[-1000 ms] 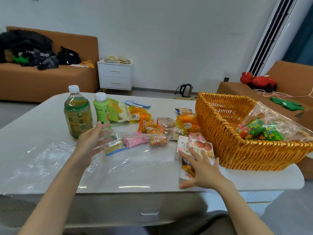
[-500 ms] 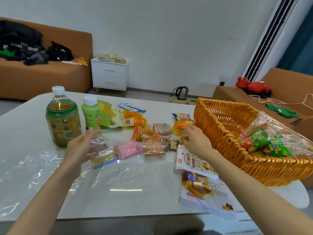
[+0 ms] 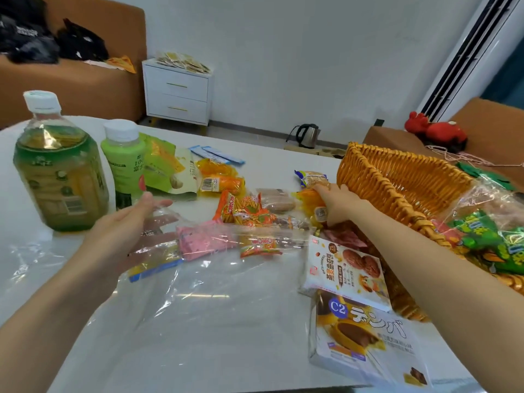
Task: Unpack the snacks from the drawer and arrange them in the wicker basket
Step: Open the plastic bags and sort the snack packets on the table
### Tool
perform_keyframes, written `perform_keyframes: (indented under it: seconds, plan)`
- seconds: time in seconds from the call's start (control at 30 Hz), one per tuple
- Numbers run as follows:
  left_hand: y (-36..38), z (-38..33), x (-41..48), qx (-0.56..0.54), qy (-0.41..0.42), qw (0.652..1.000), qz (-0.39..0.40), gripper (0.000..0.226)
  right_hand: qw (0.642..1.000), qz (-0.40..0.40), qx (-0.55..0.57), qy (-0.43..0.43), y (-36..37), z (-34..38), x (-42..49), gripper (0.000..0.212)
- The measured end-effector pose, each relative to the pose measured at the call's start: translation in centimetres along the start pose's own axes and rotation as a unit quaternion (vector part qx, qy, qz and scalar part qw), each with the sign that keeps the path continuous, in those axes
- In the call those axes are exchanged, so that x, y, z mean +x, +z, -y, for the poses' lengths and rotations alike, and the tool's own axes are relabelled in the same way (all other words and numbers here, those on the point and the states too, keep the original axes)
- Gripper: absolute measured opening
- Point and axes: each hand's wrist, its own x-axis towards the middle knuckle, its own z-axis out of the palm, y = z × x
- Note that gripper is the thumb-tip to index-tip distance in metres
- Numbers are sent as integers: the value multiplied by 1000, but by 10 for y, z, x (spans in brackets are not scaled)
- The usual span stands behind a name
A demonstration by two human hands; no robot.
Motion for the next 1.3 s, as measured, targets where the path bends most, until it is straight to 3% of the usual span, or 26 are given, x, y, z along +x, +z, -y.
perform_keyframes:
  seconds: [0.13, 0.23, 0.37, 0.47, 0.53, 0.6, 0.67, 0.77, 0.83, 0.87, 0.93, 1.07, 1.13, 1.3]
  plan:
    - [4, 0, 3, 1, -9, 1000, 0, 34, 999, 29, 37, -14, 2, -5, 4, 111]
    - [7, -2, 2, -6, -10, 1000, -6, 34, 998, -5, 54, -27, 8, -9, 3, 106]
    - [6, -6, 1, -16, 2, 1000, -14, 36, 987, -138, 77, -28, 16, -7, -9, 93]
    - [1, -7, 1, -32, 10, 999, -30, 37, 942, -248, 226, -4, 5, 10, -27, 87]
    - [-1, -7, 0, -37, 11, 998, -44, 37, 874, -283, 395, 5, -9, 21, -46, 88]
    - [-4, -8, -4, -44, 6, 997, -59, 37, 778, -274, 566, 26, -25, 29, -73, 88]
    - [-9, -9, -8, -58, 2, 996, -71, 36, 634, -218, 742, 20, -44, 33, -111, 75]
    - [-18, -8, -15, -80, 9, 993, -89, 37, 414, -113, 901, -73, -58, 36, -164, 30]
    - [-23, -8, -22, -93, 10, 991, -100, 40, 341, -67, 930, -119, -59, 45, -189, 15]
    - [-24, -7, -24, -94, 9, 990, -102, 41, 336, -58, 931, -131, -59, 51, -196, 12]
    - [-27, -7, -30, -96, 9, 990, -101, 43, 360, -43, 922, -138, -53, 60, -198, 10]
    - [-33, -8, -37, -101, 8, 991, -92, 43, 423, -10, 893, -150, -40, 82, -189, 54]
    - [-35, -9, -37, -101, 1, 992, -81, 42, 442, -19, 886, -140, -34, 95, -185, 67]
    - [-35, -5, -35, -99, -27, 993, -50, 40, 548, -71, 829, -90, -31, 112, -181, 88]
